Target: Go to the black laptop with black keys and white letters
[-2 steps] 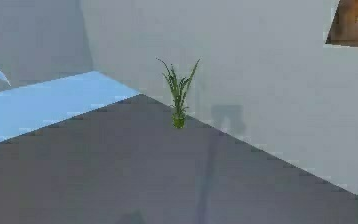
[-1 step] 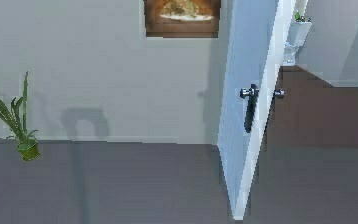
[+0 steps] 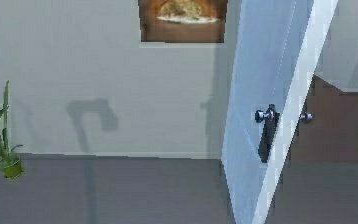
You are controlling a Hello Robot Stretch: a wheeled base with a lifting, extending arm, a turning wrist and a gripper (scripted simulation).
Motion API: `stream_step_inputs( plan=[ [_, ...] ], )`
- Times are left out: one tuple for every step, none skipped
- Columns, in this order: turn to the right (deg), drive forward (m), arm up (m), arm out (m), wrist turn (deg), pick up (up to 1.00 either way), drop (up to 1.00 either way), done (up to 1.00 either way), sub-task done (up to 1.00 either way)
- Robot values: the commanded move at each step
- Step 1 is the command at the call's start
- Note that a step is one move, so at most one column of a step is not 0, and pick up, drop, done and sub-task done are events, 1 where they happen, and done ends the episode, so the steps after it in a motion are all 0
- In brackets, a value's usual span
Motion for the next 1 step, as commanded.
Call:
stream_step_inputs(
  plan=[
    [-45.0,0.00,0.00,0.00,0.0,0.00,0.00,0.00,0.00]
  ],
)
